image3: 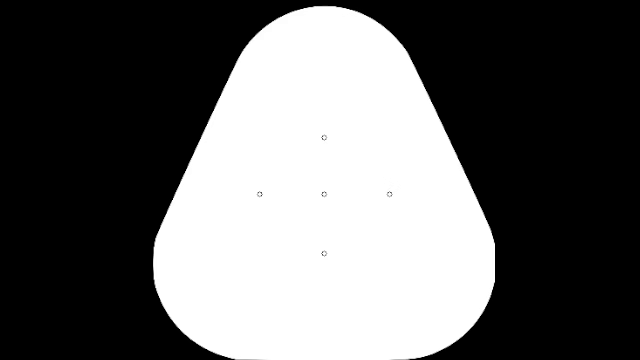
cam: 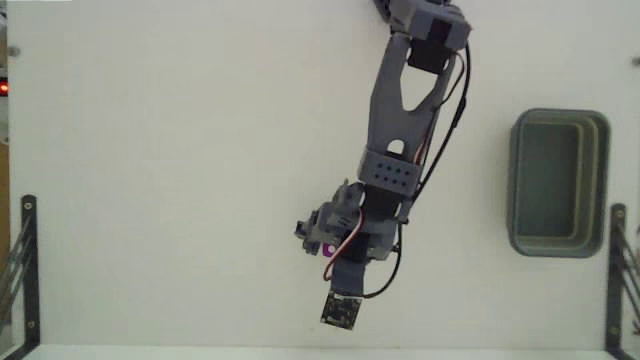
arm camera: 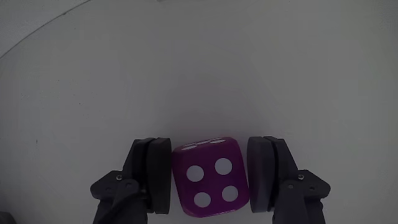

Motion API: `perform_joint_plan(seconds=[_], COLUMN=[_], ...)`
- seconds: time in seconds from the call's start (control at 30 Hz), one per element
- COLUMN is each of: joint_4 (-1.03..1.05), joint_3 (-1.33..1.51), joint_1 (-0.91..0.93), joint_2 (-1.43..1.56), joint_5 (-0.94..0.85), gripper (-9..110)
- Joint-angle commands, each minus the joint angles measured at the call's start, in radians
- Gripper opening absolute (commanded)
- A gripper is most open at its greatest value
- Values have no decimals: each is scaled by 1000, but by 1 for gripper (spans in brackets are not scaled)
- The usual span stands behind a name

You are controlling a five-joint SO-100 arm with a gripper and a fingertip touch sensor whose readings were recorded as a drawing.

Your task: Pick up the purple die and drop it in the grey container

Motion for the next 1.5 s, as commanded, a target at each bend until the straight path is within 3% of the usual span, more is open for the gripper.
perform_joint_plan(seconds=[0.0, 1.47], joint_4=[-18, -18], joint_3=[-4, -4], joint_1=[23, 23], joint_2=[51, 51], joint_5=[5, 5], gripper=[71, 61])
